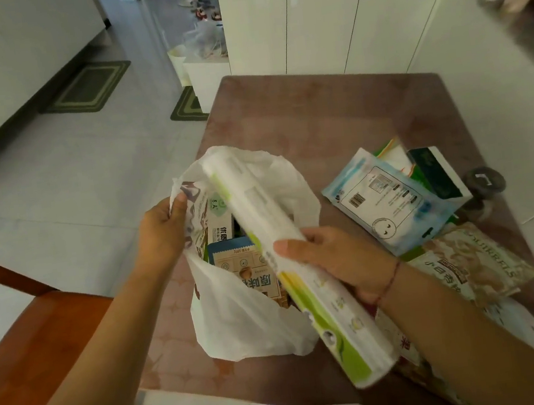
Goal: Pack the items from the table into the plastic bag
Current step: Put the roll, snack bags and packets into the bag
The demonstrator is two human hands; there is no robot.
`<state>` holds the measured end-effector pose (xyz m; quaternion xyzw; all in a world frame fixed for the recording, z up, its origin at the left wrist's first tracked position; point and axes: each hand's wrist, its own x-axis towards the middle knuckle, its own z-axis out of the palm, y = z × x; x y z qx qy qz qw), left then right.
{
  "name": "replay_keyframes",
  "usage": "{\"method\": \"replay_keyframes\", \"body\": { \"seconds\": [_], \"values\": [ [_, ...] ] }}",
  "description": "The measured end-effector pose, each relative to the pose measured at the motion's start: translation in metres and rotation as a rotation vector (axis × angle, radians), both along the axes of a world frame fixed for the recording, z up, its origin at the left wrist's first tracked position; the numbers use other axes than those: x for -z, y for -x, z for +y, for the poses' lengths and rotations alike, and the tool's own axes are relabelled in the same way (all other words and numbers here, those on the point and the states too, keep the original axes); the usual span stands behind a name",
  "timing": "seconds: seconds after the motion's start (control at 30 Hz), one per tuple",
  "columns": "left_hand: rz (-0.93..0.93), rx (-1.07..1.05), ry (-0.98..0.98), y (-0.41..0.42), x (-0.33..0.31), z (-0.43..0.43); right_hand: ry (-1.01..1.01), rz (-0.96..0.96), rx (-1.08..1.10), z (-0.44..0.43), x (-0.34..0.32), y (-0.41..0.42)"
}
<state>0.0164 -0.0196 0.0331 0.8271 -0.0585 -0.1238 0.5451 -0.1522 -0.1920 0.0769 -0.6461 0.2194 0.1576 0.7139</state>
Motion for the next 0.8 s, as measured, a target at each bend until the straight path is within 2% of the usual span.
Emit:
{"method": "replay_keyframes", "body": {
  "seconds": [0.4,0.57,0.8],
  "values": [
    [0.021,0.013,-0.011,0.001,-0.001,0.003,0.047,0.135,0.102,0.012,0.032,-0.035],
    [-0.024,0.072,-0.035,0.004,0.000,0.003,0.036,0.105,0.266,0.012,0.030,-0.082],
    [0.012,0.074,-0.027,0.000,-0.001,0.000,0.169,0.058,0.323,0.037,0.047,-0.126]
  ]
}}
